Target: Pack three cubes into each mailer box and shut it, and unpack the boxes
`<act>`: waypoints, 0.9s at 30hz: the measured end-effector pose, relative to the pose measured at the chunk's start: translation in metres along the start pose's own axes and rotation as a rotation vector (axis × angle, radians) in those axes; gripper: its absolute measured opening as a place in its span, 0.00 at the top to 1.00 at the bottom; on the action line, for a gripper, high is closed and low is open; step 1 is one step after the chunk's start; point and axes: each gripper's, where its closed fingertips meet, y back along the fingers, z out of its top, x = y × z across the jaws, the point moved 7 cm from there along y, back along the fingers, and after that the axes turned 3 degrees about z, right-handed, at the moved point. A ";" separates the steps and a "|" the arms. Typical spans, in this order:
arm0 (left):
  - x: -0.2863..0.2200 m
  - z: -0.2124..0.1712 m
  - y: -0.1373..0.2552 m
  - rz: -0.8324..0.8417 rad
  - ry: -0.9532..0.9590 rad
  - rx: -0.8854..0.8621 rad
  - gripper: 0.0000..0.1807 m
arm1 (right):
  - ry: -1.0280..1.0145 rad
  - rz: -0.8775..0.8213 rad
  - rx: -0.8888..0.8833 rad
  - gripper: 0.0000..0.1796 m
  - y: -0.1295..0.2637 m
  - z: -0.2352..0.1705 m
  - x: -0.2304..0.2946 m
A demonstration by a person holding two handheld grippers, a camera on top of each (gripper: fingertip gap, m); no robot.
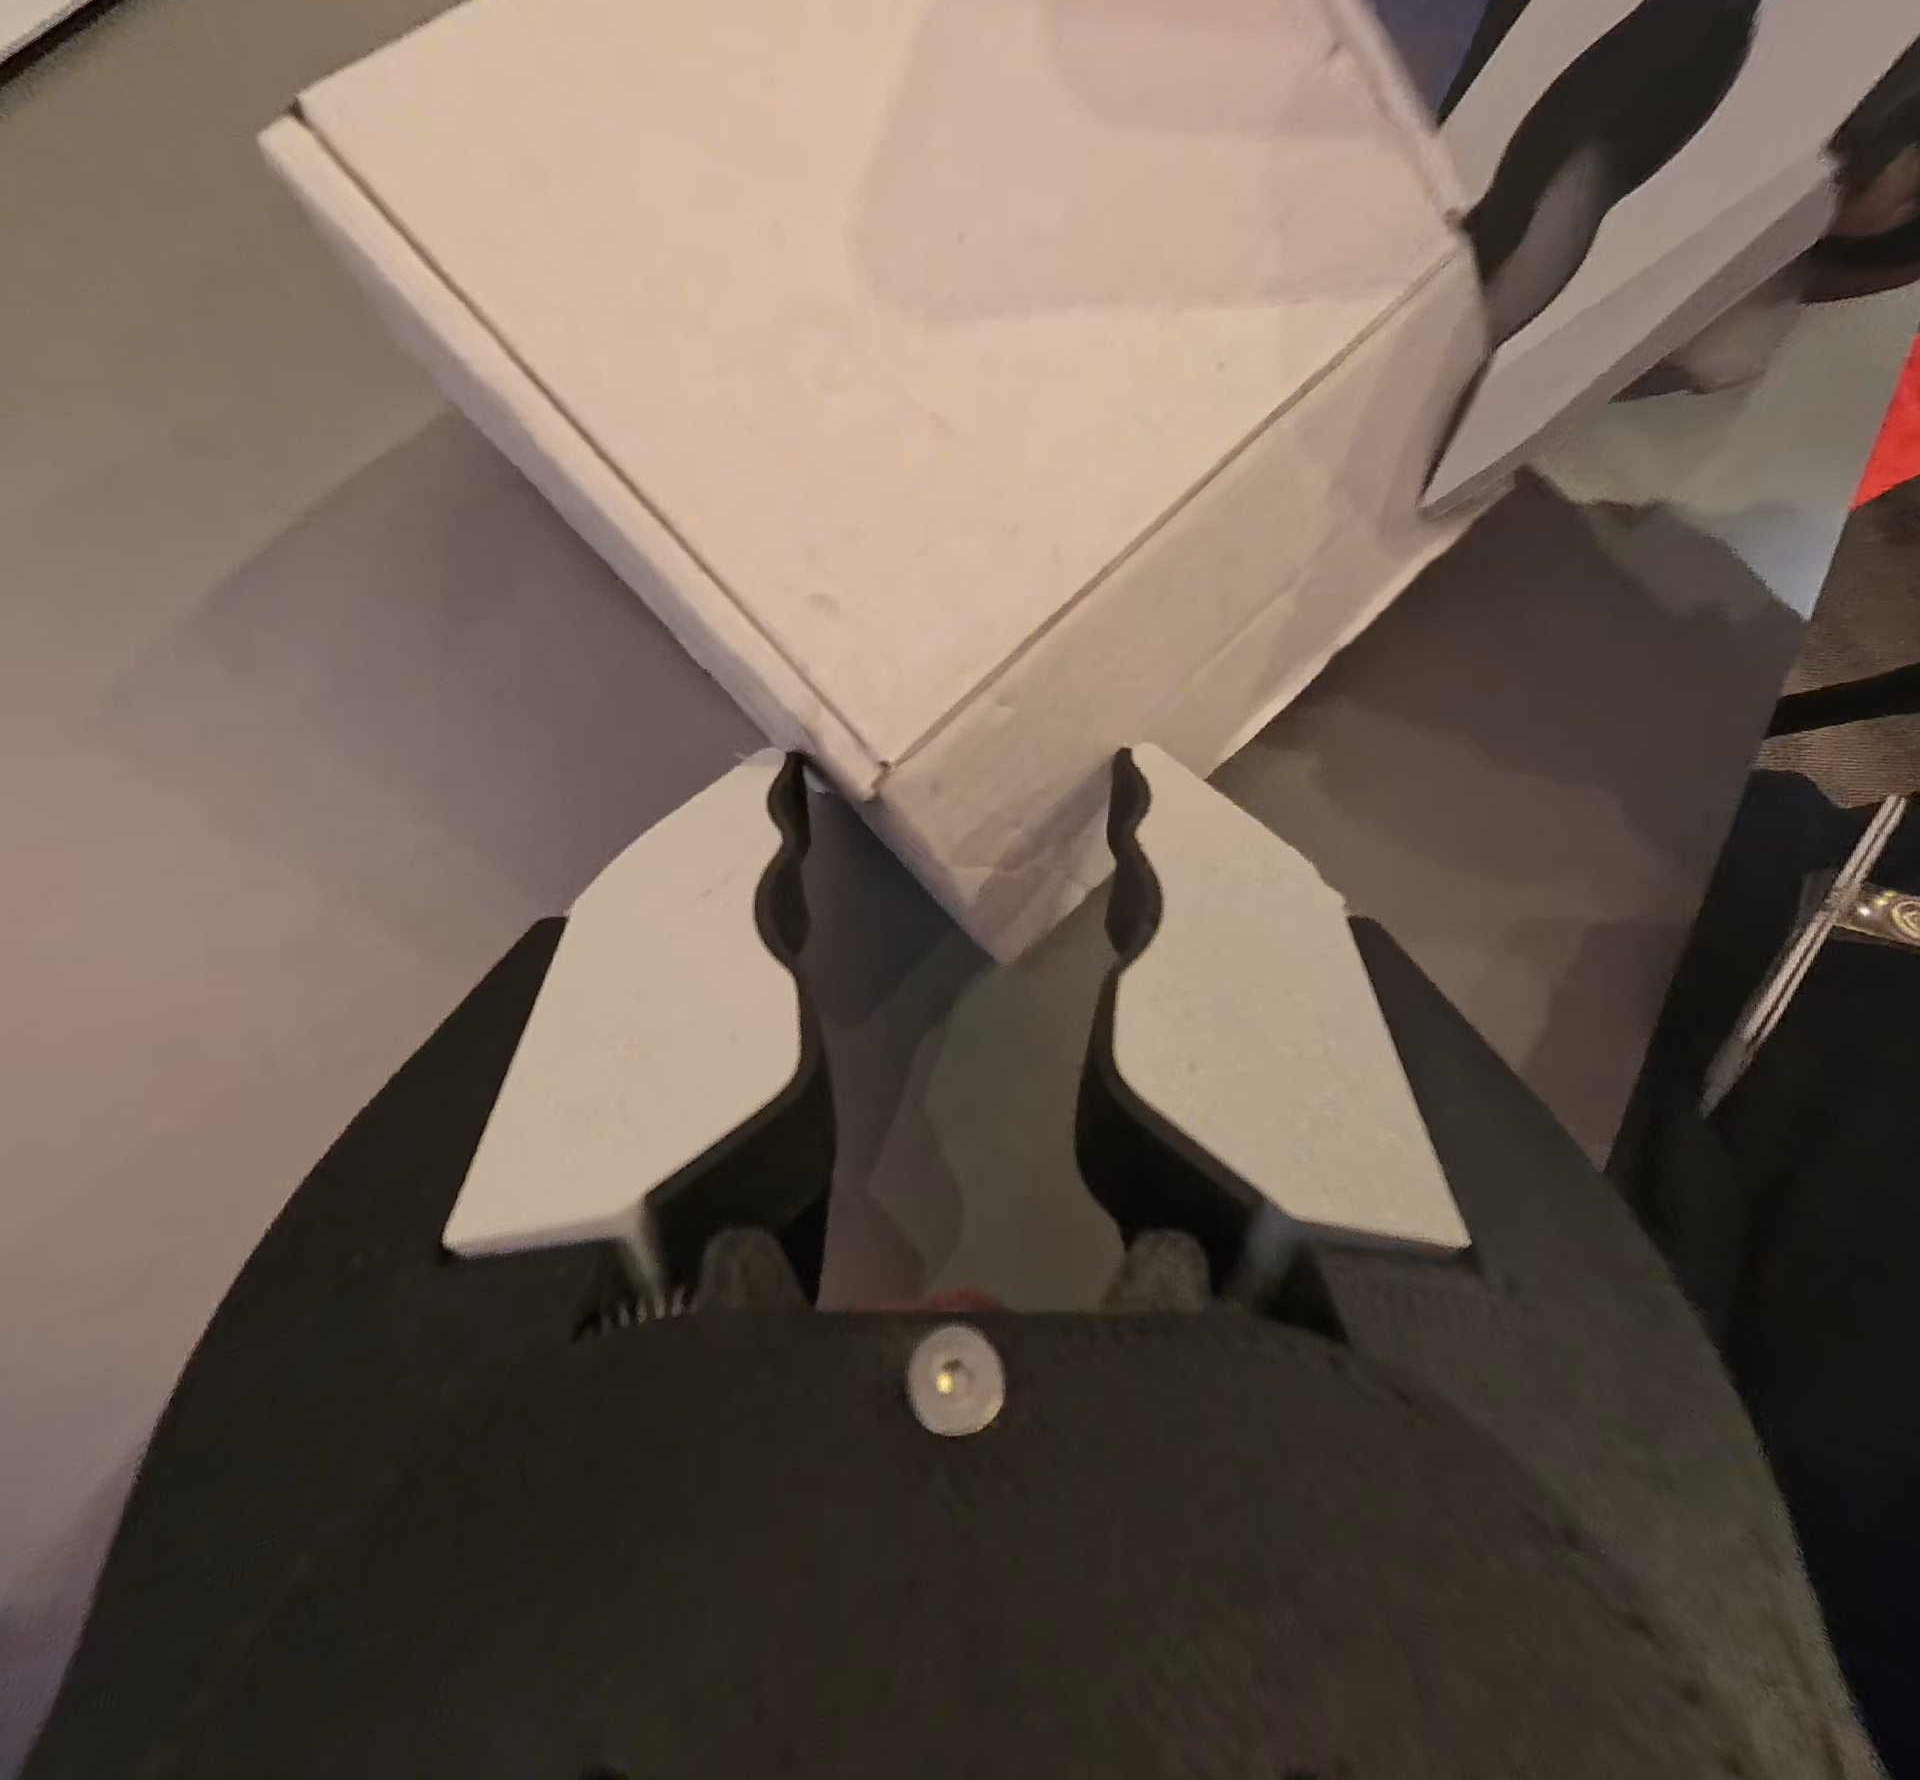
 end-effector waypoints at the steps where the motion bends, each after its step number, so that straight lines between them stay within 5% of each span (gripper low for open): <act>1: -0.001 0.000 -0.001 -0.002 -0.002 -0.005 0.70 | -0.009 -0.002 0.015 0.87 -0.002 -0.005 -0.005; 15: 0.002 0.006 0.005 -0.040 0.040 0.012 0.76 | 0.102 -0.117 0.050 0.64 0.002 -0.028 0.004; 21: -0.013 0.001 0.006 -0.102 0.113 0.037 0.79 | 0.212 -0.325 0.047 0.66 -0.001 -0.034 0.007; 27: -0.025 -0.002 0.019 -0.132 0.149 0.025 0.76 | 0.268 -0.446 0.029 0.80 0.015 -0.037 -0.003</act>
